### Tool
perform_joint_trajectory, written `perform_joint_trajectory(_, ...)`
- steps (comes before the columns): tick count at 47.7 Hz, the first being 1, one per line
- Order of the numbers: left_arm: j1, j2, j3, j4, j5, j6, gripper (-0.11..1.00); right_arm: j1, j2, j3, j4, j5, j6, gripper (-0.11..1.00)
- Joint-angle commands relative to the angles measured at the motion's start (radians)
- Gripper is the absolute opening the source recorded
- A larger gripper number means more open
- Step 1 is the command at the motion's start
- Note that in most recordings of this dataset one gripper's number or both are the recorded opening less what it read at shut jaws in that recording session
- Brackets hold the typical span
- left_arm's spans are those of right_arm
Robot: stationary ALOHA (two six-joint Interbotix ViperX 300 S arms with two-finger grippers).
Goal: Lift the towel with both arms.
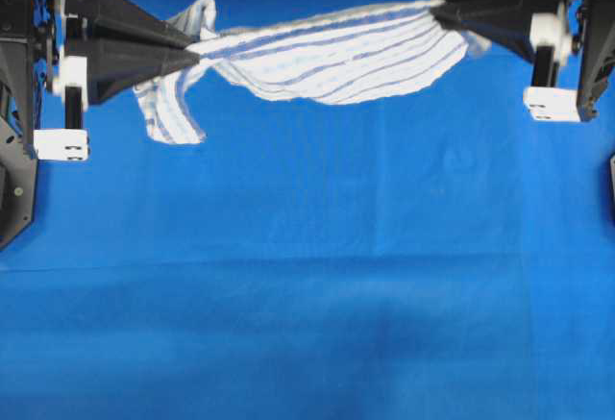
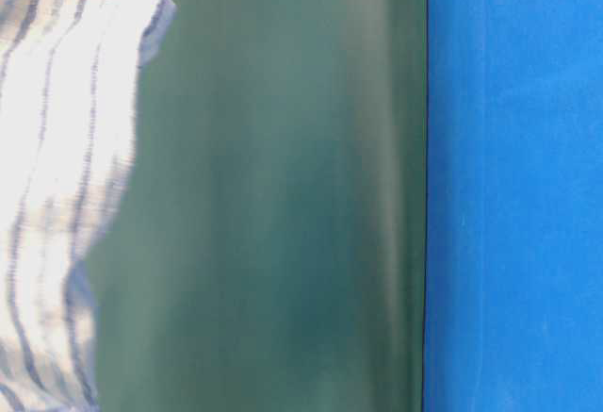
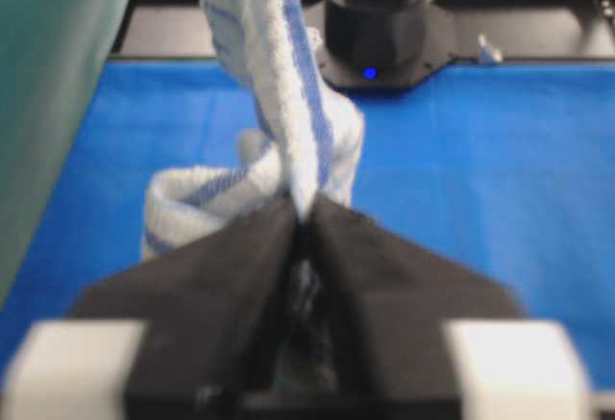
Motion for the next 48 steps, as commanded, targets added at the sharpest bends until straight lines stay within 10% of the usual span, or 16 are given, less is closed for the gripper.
perform_joint_trajectory(1,-0.014,-0.005,-0.025,0.0,-0.006,-0.003,0.21,0.0,-0.008,-0.026,-0.003,-0.014,-0.005,0.38)
perform_joint_trajectory(7,-0.025,-0.002,-0.021,-0.002,-0.009,-0.003,0.59,0.002,-0.008,-0.026,-0.012,-0.015,-0.003,0.67)
perform_joint_trajectory(13,-0.023,-0.003,-0.02,-0.002,-0.009,0.0,0.89,0.0,-0.006,-0.025,-0.017,-0.015,0.003,0.63)
perform_joint_trajectory(48,-0.029,0.161,0.27,0.0,-0.221,-0.002,0.9,0.052,0.16,0.249,-0.002,-0.206,0.109,0.64)
